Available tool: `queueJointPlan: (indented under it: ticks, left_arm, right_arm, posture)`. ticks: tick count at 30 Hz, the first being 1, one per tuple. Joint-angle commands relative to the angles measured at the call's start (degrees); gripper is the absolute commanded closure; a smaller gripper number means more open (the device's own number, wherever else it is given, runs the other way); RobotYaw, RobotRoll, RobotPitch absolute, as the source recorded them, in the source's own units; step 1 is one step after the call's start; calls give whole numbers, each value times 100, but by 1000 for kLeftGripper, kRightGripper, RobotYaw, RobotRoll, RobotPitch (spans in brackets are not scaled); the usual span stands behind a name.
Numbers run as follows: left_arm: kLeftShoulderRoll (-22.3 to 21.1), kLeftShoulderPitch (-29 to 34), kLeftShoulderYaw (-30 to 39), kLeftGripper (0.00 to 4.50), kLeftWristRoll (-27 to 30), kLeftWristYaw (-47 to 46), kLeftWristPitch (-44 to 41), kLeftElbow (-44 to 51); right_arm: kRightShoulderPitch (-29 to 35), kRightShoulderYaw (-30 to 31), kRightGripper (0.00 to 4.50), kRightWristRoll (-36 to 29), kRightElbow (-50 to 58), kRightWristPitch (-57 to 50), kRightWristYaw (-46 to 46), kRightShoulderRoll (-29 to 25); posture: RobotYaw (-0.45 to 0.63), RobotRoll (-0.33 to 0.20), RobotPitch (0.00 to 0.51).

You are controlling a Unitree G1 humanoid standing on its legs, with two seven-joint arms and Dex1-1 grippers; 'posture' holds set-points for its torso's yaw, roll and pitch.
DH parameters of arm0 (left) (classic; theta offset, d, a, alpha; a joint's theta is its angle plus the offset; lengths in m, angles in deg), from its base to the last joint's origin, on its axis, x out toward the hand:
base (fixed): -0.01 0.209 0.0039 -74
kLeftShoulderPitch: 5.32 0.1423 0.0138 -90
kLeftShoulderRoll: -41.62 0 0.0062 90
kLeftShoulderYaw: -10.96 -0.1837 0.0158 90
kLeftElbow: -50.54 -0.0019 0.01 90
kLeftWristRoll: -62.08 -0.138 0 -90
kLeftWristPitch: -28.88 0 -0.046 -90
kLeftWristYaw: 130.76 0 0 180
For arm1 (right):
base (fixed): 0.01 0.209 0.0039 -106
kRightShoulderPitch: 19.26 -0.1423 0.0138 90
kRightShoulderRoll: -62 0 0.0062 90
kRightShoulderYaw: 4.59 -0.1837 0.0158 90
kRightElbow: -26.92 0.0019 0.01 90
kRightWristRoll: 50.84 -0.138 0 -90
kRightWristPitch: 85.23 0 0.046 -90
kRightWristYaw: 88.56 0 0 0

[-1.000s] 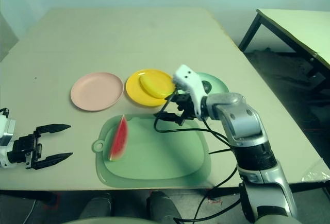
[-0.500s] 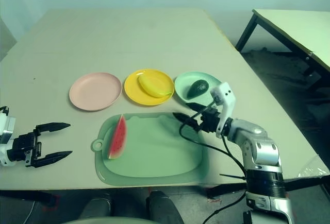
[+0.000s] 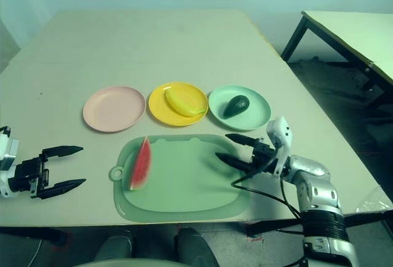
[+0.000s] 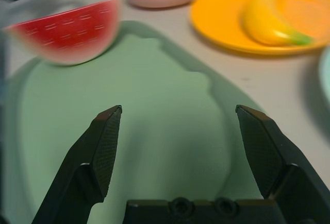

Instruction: Place the fruits into color-matched plates.

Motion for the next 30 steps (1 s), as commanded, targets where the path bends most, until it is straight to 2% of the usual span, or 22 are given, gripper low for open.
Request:
queueJointPlan:
  ticks: [1,4,10,14,19,22,26,30]
  left_arm:
    - [-33,-45,-71,0,-126,9,-23,-104]
    - [-37,-160,-108,0,-174,29,-23,-229]
    - [-90,-503,-197,0,-437,41,136,-438]
    - [-232,-885,-349,0,-668,133,305,-440]
    - [-476,-1648,-738,0,-964,740,1021,-512]
    - [-594,-2222,-1135,0,-1107,1225,1606,-649]
    - [-815,-2840,-1796,0,-979,1308,2043,-756]
    - [-1168,-3719,-3073,0,-925,1308,2945,-1017]
  right_arm:
    - [33,343,36,-197,-263,710,650,-297]
    - [6,917,36,-508,-497,1351,662,-733]
    - [-257,1590,36,-790,-1330,2094,662,-1107]
    - [-290,1761,36,-935,-1564,2312,662,-1170]
    - [-310,1777,36,-1017,-1677,2384,662,-1146]
    - [-317,1715,36,-1024,-1700,2374,662,-1081]
    - [-299,1672,36,-968,-1714,2433,662,-993]
    - [-183,1522,36,-914,-1630,2439,662,-851]
  posture:
    - [-17,0,66]
    - [-24,0,59]
    - [-33,0,48]
    - [-46,0,42]
    - [-67,0,35]
    - [-81,0,31]
    - [-93,0,28]
    - [-129,0,20]
